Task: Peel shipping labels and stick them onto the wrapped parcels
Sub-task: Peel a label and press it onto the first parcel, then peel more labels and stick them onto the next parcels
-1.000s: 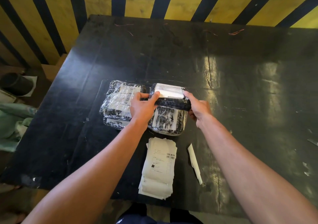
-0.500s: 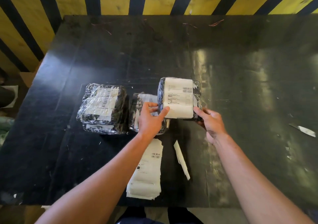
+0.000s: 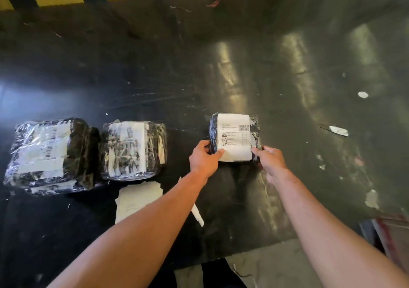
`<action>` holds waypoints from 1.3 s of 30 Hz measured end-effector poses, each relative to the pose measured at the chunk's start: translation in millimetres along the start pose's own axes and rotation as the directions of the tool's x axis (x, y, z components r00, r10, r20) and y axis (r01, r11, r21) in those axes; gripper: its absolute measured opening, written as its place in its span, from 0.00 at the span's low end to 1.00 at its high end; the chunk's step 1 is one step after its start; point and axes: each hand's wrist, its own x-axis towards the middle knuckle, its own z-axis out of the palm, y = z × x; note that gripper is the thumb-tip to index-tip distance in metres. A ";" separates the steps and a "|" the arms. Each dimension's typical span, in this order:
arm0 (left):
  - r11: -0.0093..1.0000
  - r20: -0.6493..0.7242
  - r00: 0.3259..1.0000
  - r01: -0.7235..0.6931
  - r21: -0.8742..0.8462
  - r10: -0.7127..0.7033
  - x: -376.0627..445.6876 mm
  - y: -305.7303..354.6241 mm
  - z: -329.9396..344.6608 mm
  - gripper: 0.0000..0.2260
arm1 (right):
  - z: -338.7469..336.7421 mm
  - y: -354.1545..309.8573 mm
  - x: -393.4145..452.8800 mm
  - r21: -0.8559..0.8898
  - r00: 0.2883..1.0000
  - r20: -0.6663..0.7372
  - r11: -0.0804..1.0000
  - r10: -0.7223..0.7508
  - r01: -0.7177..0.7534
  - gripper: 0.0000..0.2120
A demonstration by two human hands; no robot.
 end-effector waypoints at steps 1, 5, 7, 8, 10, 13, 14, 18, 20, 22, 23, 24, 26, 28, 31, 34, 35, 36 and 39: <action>1.000 -0.003 1.000 0.009 0.011 -0.009 3.7 0.3 7.8 0.29 | -3.9 1.2 5.4 -0.031 1.000 -0.016 1.000 -0.006 0.005 0.06; 0.998 -0.027 0.998 0.055 0.031 -0.054 13.2 -3.6 28.7 0.29 | -10.5 8.6 20.1 -0.137 0.999 -0.034 0.991 -0.008 0.003 0.15; 0.997 -0.040 0.998 0.051 0.053 -0.049 14.8 -7.9 32.6 0.29 | -10.3 13.8 23.2 -0.198 0.999 -0.044 0.980 -0.028 0.019 0.19; 0.996 -0.044 0.998 0.040 0.076 -0.036 14.9 -9.8 32.9 0.29 | -10.5 14.8 23.4 -0.223 0.998 -0.051 0.974 -0.037 0.025 0.20; 0.993 -0.033 0.999 0.007 0.121 -0.003 13.2 -12.3 29.4 0.30 | -10.7 15.8 24.7 -0.260 0.995 -0.083 0.965 -0.060 0.036 0.22; 0.987 -0.007 0.999 -0.049 0.153 0.050 2.6 -15.6 12.2 0.28 | -10.1 13.6 16.3 -0.375 0.976 -0.158 0.923 -0.153 0.084 0.27; 0.985 0.001 0.997 -0.072 0.156 0.073 -4.3 -18.6 2.0 0.26 | -8.5 13.4 8.4 -0.431 0.957 -0.180 0.893 -0.226 0.130 0.28; 0.973 0.025 0.981 -0.196 0.125 0.195 -45.6 -48.3 -53.9 0.17 | 10.5 23.3 -38.4 -0.583 0.823 -0.164 0.726 -0.544 0.365 0.18; 0.969 -0.021 0.975 -0.218 0.118 0.222 -67.3 -71.2 -85.7 0.12 | 27.5 34.9 -62.2 -0.576 0.781 -0.079 0.668 -0.619 0.471 0.15; 0.975 -0.099 0.975 -0.188 0.115 0.199 -86.0 -95.2 -116.7 0.08 | 47.8 49.5 -85.7 -0.529 0.768 0.009 0.649 -0.640 0.547 0.13; 0.981 -0.154 0.972 -0.160 0.106 0.175 -93.7 -108.6 -131.9 0.07 | 59.3 56.3 -99.0 -0.497 0.780 0.061 0.659 -0.622 0.565 0.11; 0.988 -0.220 0.965 -0.128 0.090 0.145 -101.7 -122.2 -147.1 0.07 | 71.9 63.1 -112.5 -0.465 0.805 0.115 0.684 -0.583 0.562 0.09; 0.997 -0.345 0.936 -0.057 0.059 0.074 -114.7 -148.6 -172.5 0.05 | 96.3 77.3 -133.8 -0.412 0.852 0.213 0.747 -0.478 0.522 0.05; 1.000 -0.435 0.900 0.010 0.022 0.000 -125.1 -172.7 -190.9 0.05 | 121.6 92.4 -150.2 -0.393 0.880 0.292 0.792 -0.374 0.467 0.03; 0.994 -0.474 0.876 0.113 0.009 -0.095 -130.0 -197.4 -203.8 0.10 | 157.3 109.0 -168.2 -0.410 0.901 0.364 0.828 -0.235 0.381 0.06; 0.987 -0.404 0.902 0.163 -0.011 -0.154 -128.5 -207.8 -206.5 0.13 | 187.5 116.5 -180.4 -0.412 0.925 0.349 0.862 -0.149 0.294 0.13; 0.986 -0.375 0.913 0.166 -0.014 -0.159 -127.4 -209.4 -206.1 0.13 | 195.2 116.3 -183.2 -0.407 0.937 0.327 0.875 -0.127 0.261 0.15; 0.986 -0.355 0.921 0.168 -0.006 -0.159 -126.4 -210.7 -205.4 0.12 | 201.0 116.2 -184.6 -0.409 0.948 0.299 0.882 -0.113 0.234 0.17; 0.983 -0.330 0.930 0.179 0.031 -0.159 -122.6 -214.4 -205.9 0.12 | 210.3 117.8 -183.6 -0.416 0.971 0.229 0.894 -0.074 0.167 0.16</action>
